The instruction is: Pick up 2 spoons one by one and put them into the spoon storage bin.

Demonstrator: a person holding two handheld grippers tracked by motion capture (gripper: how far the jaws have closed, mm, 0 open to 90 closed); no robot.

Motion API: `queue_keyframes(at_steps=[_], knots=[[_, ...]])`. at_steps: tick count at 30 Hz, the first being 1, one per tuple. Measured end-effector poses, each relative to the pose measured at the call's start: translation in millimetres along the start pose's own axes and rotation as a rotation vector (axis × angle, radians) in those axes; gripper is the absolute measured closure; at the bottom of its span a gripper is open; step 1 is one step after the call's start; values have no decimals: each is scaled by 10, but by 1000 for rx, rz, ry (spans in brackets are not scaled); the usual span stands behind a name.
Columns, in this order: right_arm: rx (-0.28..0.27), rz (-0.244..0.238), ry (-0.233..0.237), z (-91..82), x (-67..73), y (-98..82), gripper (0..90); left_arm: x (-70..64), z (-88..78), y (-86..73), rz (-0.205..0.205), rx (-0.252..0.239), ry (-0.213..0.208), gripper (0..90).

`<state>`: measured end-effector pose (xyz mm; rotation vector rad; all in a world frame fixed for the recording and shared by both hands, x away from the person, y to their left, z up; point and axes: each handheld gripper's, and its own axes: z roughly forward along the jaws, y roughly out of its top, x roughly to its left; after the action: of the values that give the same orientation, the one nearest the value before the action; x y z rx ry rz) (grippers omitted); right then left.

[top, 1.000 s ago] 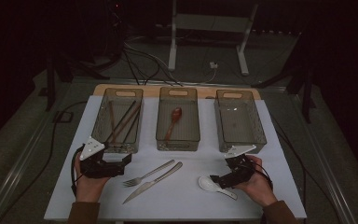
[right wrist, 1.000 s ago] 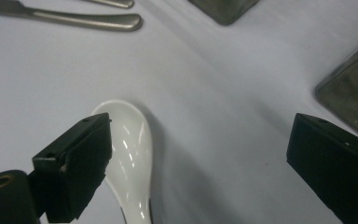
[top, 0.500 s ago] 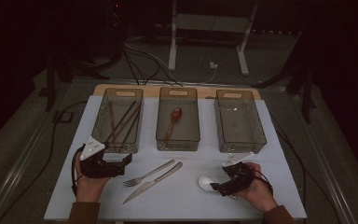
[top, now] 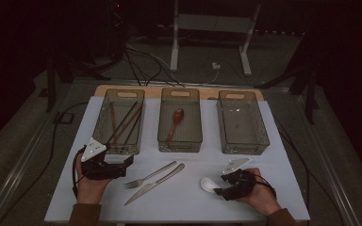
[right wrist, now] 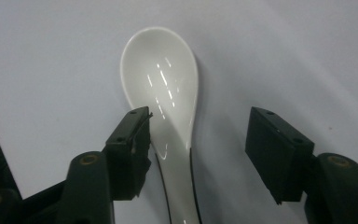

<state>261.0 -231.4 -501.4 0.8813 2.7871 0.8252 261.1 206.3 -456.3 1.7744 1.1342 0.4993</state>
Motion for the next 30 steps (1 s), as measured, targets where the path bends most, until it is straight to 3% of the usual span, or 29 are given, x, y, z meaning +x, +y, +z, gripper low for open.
queue_keyframes(at_steps=[12, 17, 22, 30], knots=[[25, -44, 48, -7, 14, -62, 591, -2, 1, 2, 1, 0, -1, 6], [43, -73, 41, -24, 22, -72, 661, -2, 0, 2, 1, 0, 0, 6], [49, -73, 33, -36, -7, -72, 702, -3, 3, 1, 3, 2, 0, 6], [26, -25, 8, -23, -91, -69, 733, -8, 10, -2, 0, 4, -1, 6]])
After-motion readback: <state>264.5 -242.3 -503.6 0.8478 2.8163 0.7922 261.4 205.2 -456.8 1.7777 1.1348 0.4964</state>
